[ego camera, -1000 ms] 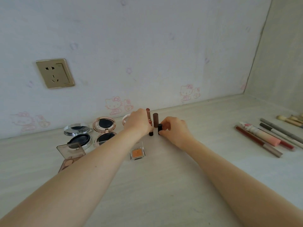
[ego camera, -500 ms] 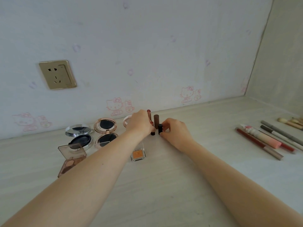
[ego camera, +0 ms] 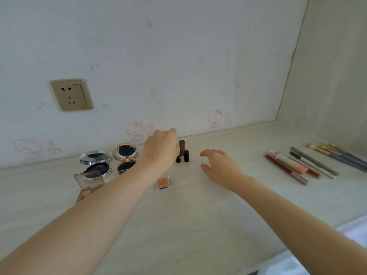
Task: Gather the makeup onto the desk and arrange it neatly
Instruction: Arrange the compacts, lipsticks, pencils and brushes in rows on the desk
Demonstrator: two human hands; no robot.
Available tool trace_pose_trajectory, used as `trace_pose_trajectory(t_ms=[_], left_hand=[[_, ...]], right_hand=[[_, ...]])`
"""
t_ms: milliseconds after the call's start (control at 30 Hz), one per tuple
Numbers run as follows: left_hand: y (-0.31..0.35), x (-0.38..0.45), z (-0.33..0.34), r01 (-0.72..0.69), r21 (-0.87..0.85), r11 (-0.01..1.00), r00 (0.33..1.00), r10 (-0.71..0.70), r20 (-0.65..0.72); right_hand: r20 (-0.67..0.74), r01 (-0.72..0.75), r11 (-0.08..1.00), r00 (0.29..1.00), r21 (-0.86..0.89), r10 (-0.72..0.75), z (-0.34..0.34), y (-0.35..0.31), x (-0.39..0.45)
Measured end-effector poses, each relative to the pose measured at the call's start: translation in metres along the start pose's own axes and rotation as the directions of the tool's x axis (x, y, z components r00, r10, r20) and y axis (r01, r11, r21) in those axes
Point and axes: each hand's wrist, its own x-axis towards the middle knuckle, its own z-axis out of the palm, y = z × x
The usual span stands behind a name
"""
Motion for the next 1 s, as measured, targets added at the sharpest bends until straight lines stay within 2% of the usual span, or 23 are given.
trace_pose_trajectory(t_ms=[200,400,567,1000], left_hand=[[0.033,-0.021,-0.007,-0.115,-0.004,0.993,0.993,0.115,0.006],[0.082,-0.039,0.014,-0.245,-0.081,0.966,0.965,0.251,0.079],[0.124,-0.041,0.036,-0.322,-0.170,0.931,0.931,0.344,0.120],[0.218,0.036,0.096,-0.125,-0.504,0.854,0.921,0.289,0.261]], right_hand=[[-0.051,0.028,0.991,0.998,-0.130,-0.035,-0.037,0.019,-0.047],[-0.107,-0.034,0.979,0.994,-0.202,0.012,-0.069,0.057,-0.091],[-0.109,-0.136,0.969,0.987,-0.207,0.115,-0.083,0.093,-0.116],[-0.140,-0.320,0.894,0.947,-0.312,0.290,-0.109,0.173,-0.102]])
